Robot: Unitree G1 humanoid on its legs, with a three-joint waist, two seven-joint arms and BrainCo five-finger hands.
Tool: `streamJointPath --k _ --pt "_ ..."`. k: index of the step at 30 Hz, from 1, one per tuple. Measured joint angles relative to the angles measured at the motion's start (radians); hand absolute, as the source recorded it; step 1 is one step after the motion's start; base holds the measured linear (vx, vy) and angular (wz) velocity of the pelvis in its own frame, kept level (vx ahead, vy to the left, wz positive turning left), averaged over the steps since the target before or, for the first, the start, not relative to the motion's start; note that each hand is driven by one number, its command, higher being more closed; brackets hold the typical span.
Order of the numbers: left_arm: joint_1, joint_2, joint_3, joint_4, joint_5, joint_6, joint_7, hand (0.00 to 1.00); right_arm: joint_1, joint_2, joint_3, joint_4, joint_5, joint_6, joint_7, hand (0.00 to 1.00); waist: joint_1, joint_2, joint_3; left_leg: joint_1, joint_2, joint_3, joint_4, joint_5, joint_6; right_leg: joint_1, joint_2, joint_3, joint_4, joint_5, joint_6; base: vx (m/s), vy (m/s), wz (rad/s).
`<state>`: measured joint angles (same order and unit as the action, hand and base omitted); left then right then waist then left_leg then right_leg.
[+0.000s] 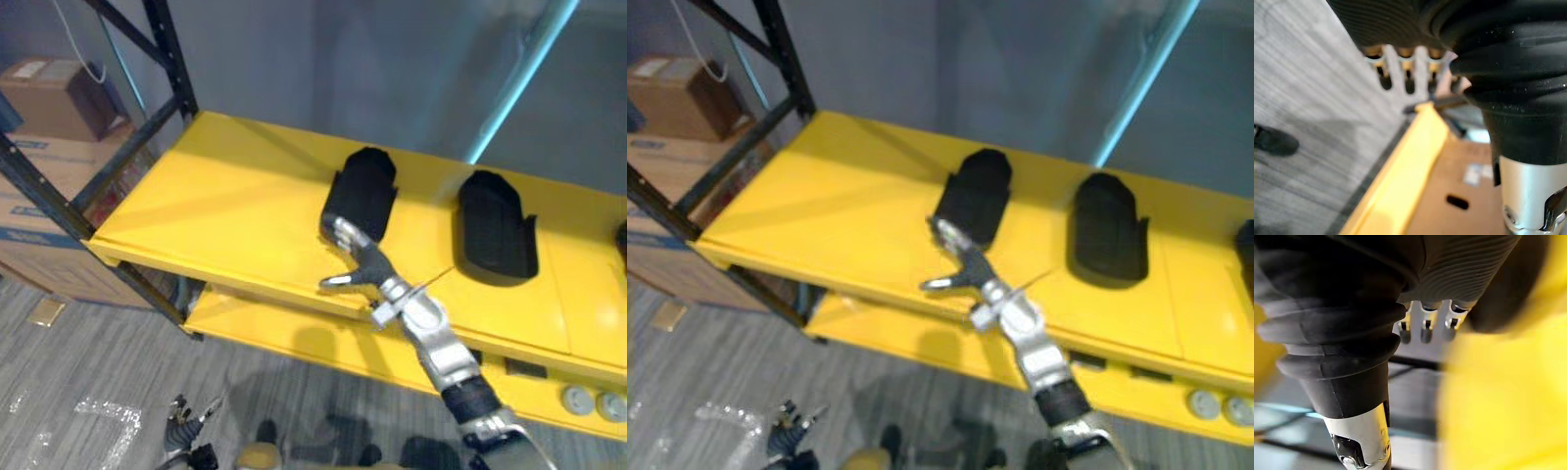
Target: Walk over and take plastic housings, then place them on the shelf
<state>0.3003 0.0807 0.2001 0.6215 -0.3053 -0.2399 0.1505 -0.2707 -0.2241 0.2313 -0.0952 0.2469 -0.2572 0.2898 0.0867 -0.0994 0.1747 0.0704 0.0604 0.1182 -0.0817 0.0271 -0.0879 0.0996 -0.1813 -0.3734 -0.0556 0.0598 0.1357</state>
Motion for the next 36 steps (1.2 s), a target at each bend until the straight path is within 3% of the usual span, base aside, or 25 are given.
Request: streamJointPath --k 4,9,12,14,17,20,26,31,36 --pt "-0.036 -0.013 0.062 0.055 0.000 -0.007 0.000 0.00 0.055 0.001 -0.126 -0.138 0.021 -0.064 -0.021 0.00 -0.038 -0.022 -0.024 0.013 0.001 0.059 0.000 -0.002 -0.001 -0.012 0.001 0.034 0.002 0.007 -0.001 0.02 0.010 -0.25" --pt "-0.071 -0.026 0.075 0.150 0.000 -0.006 -0.001 0.00 0.178 0.002 -0.238 -0.239 0.034 -0.095 -0.099 0.00 -0.062 0.001 -0.073 0.035 0.003 0.116 0.000 -0.021 0.004 -0.026 0.008 0.088 0.002 0.016 -0.001 -0.03 0.008 -0.35" --pt "-0.078 -0.053 0.071 0.193 0.001 -0.001 -0.001 0.00 0.278 0.021 -0.320 -0.239 0.024 -0.085 -0.203 0.00 -0.091 0.022 -0.102 0.053 0.004 0.146 -0.005 -0.035 0.001 -0.027 0.007 0.120 0.005 0.015 -0.001 -0.05 0.018 -0.30" --pt "-0.080 -0.056 0.054 0.218 0.007 0.010 -0.003 0.00 0.341 0.045 -0.364 -0.218 -0.009 -0.042 -0.288 0.00 -0.108 0.033 -0.116 0.059 0.009 0.166 -0.005 -0.040 -0.002 -0.030 0.010 0.137 0.006 0.013 -0.004 -0.03 0.007 -0.34" --pt "-0.091 -0.052 0.007 0.245 0.013 0.046 -0.004 0.00 0.433 0.111 -0.480 -0.043 0.016 0.027 -0.455 0.00 -0.131 0.040 -0.120 0.077 0.021 0.211 -0.005 -0.044 -0.009 -0.041 0.026 0.182 0.008 0.008 -0.011 -0.02 -0.020 -0.39" --pt "-0.095 -0.049 -0.042 0.272 0.042 0.099 0.001 0.00 0.501 0.157 -0.577 0.042 0.015 0.039 -0.571 0.00 -0.154 0.060 -0.122 0.090 0.030 0.276 -0.005 -0.053 -0.016 -0.067 0.042 0.243 0.009 0.019 -0.016 0.00 -0.007 -0.54" --pt "-0.099 -0.025 -0.069 0.353 0.074 0.194 -0.002 0.00 0.573 0.165 -0.637 0.117 -0.003 0.035 -0.601 0.00 -0.214 0.070 -0.121 0.179 0.060 0.449 0.000 -0.090 -0.051 -0.079 0.099 0.391 -0.005 0.035 -0.025 0.02 -0.004 -0.83" --pt "-0.127 0.014 -0.069 0.386 0.119 0.286 -0.019 0.00 0.574 0.164 -0.617 0.257 -0.059 0.033 -0.602 0.00 -0.219 0.078 -0.104 0.219 0.086 0.570 0.013 -0.110 -0.080 -0.098 0.111 0.334 -0.012 0.066 -0.041 -0.01 -0.047 -0.73" --pt "-0.161 0.008 -0.071 0.416 0.159 0.314 -0.049 0.00 0.564 0.164 -0.553 0.356 -0.076 -0.010 -0.620 0.00 -0.220 0.100 -0.080 0.244 0.108 0.607 0.028 -0.125 -0.100 -0.097 0.137 0.347 -0.014 0.071 -0.046 -0.01 -0.046 -0.20"
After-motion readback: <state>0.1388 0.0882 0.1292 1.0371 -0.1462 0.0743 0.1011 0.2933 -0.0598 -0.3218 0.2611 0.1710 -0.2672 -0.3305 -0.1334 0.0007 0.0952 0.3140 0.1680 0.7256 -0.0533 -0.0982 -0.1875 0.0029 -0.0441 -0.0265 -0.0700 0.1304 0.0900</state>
